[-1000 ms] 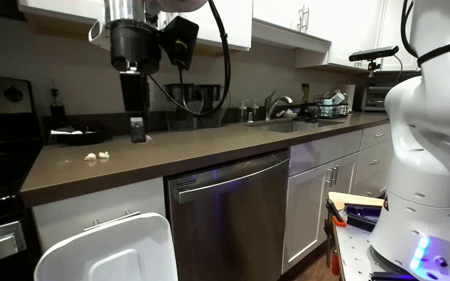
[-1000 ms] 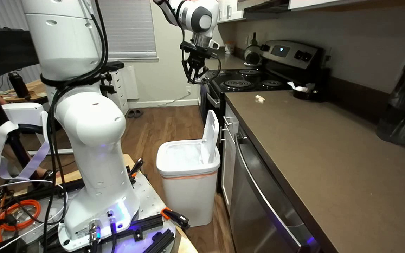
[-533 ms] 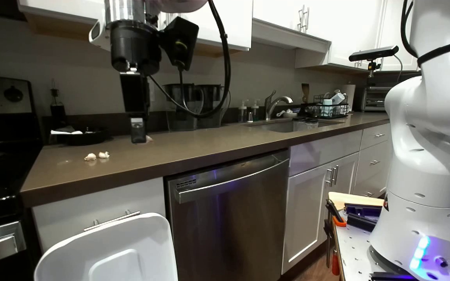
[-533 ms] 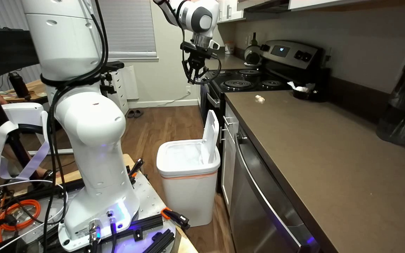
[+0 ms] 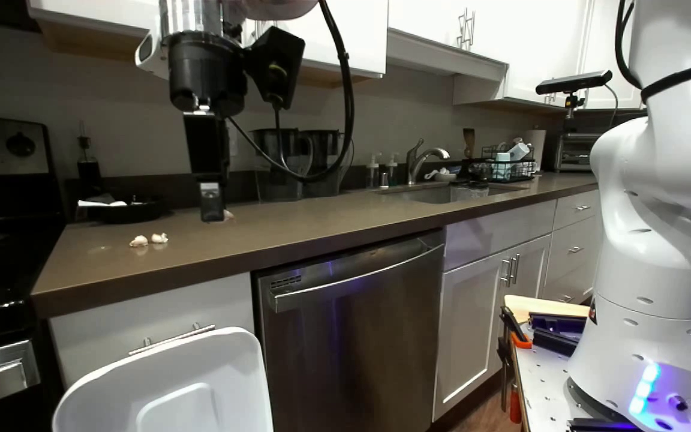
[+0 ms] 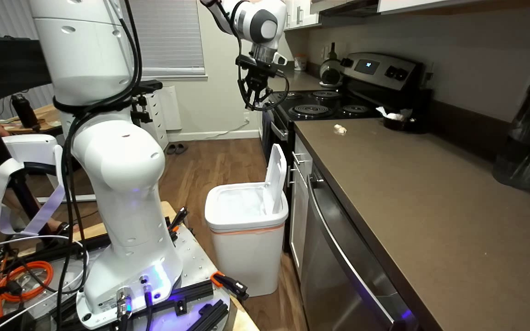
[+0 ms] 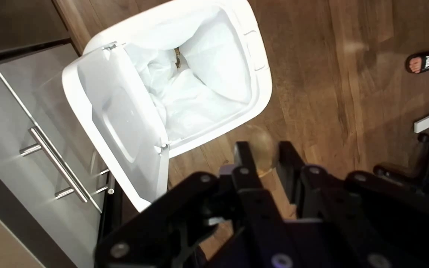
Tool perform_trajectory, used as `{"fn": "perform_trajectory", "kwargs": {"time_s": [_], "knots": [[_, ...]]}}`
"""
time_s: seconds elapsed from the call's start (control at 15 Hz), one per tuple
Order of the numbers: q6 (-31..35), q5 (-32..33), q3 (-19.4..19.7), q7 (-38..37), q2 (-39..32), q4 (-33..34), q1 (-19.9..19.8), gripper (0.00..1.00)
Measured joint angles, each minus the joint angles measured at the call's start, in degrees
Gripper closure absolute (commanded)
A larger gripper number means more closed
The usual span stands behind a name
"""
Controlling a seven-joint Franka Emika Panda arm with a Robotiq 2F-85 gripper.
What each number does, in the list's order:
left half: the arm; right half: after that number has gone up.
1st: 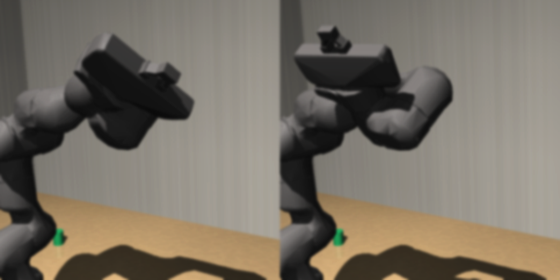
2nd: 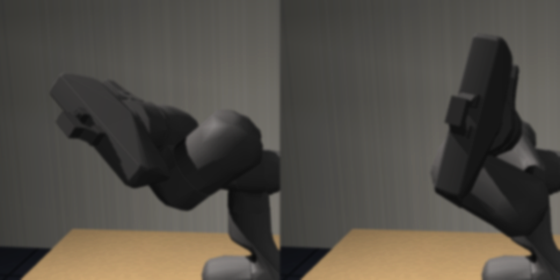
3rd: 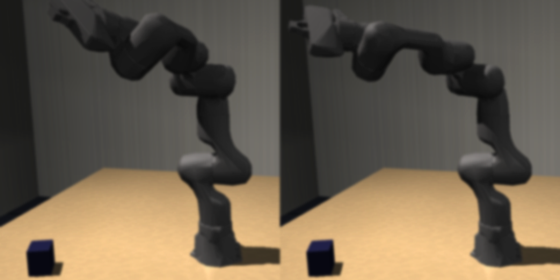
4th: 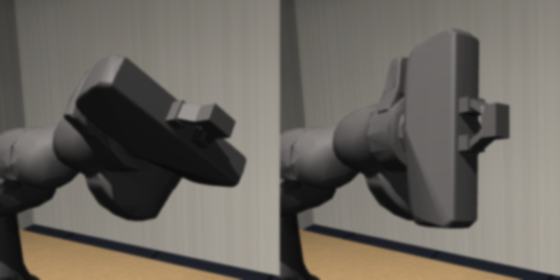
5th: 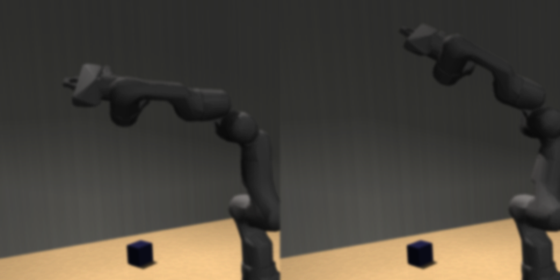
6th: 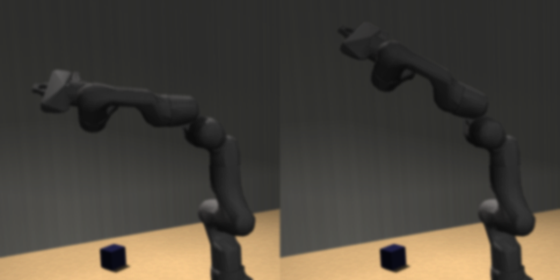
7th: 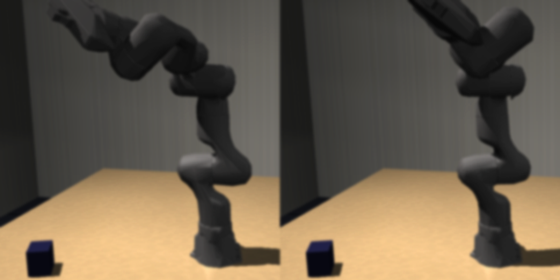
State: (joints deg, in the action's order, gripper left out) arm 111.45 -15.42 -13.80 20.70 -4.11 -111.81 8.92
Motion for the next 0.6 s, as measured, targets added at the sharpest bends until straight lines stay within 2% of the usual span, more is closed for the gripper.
{"fn": "perform_trajectory", "kwargs": {"time_s": [0.47,0.6], "knots": [[0.0,0.0,0.02,0.0,0.03,0.14,0.53,0.03],[0.0,0.0,0.07,0.0,0.03,0.14,0.53,0.0]]}}
